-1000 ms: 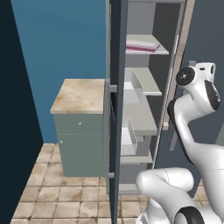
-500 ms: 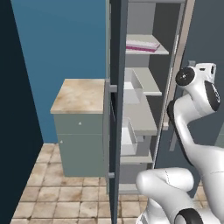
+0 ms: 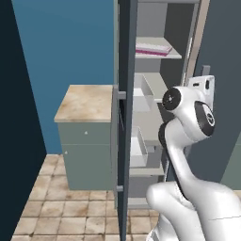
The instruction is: The ice cube tray has been filled with water. Take the tray and place it in the freezer to make ice. Close the freezer door after placing the tray.
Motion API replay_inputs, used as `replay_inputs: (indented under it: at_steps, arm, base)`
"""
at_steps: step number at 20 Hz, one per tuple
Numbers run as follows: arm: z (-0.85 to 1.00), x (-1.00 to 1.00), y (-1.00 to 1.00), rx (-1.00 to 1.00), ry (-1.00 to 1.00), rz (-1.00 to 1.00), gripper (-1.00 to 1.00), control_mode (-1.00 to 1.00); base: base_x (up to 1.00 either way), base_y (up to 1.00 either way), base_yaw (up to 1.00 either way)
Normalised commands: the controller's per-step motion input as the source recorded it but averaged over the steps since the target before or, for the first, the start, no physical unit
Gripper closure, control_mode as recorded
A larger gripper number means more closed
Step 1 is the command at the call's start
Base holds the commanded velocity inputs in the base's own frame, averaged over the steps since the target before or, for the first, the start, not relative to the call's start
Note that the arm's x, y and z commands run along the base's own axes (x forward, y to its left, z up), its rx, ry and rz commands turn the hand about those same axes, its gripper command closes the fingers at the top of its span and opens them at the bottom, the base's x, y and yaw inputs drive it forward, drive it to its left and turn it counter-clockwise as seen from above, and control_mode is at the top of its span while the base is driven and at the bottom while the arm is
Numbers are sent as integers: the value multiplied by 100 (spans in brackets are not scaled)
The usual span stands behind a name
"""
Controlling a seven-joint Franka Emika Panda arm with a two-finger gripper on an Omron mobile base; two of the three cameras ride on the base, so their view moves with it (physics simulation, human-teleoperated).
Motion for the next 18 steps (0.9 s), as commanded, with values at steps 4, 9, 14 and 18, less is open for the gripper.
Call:
replay_inputs:
  at_steps: [4,9,14,18]
  arm:
    - [-13,-5,96,-16,0,0,-100,-100]
    - [-21,0,90,-14,1,0,-100,-100]
    - [-17,1,93,-12,7,0,-100,-100]
    - [-22,7,100,-12,9,0,-100,-100]
  base:
    - [0,0,0]
    - [0,0,0]
    - [0,0,0]
    - [0,0,0]
